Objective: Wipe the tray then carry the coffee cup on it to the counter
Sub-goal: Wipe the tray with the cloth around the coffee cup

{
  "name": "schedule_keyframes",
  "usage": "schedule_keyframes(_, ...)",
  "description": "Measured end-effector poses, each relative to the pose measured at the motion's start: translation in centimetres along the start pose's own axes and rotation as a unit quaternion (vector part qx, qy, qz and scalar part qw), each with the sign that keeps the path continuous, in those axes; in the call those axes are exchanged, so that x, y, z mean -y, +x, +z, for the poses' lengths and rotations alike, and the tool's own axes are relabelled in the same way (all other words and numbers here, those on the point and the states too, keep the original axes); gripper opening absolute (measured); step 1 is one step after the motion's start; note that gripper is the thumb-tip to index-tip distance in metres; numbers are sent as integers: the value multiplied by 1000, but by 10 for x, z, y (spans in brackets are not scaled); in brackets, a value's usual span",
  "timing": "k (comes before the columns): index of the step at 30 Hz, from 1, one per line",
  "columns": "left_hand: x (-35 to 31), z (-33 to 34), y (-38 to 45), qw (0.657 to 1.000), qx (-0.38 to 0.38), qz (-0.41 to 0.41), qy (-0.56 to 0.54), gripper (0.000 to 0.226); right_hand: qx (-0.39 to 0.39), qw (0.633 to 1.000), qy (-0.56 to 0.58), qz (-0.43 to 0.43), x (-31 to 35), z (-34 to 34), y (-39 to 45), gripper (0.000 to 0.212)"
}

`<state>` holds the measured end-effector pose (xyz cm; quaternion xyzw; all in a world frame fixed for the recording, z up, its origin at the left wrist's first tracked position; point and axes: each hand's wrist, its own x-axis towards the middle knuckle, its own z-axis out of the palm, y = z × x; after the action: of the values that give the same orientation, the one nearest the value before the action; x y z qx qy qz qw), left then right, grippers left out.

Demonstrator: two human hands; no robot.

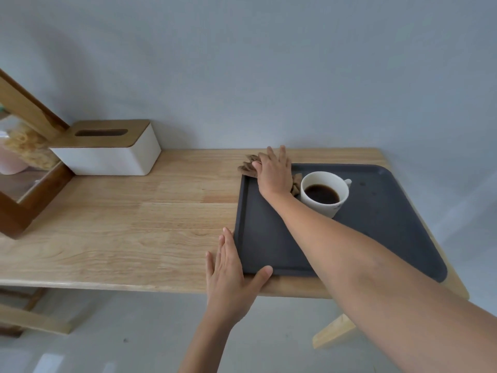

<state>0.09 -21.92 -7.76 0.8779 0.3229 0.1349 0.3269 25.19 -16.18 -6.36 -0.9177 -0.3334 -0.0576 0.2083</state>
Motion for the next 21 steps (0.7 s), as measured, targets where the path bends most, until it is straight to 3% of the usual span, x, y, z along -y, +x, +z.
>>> schedule_keyframes(3, 1, 0, 2, 1000, -4, 3, 12, 107, -10, 1000, 14, 16, 4, -2, -5, 42)
schedule_keyframes(9, 1, 1, 1, 1000, -4, 2, 26, 106, 44, 999, 17, 4, 13, -18, -45, 41)
schedule_keyframes(21, 6, 2, 3, 1000, -21, 0, 11, 106, 60, 990, 45, -120, -21, -63, -181, 45)
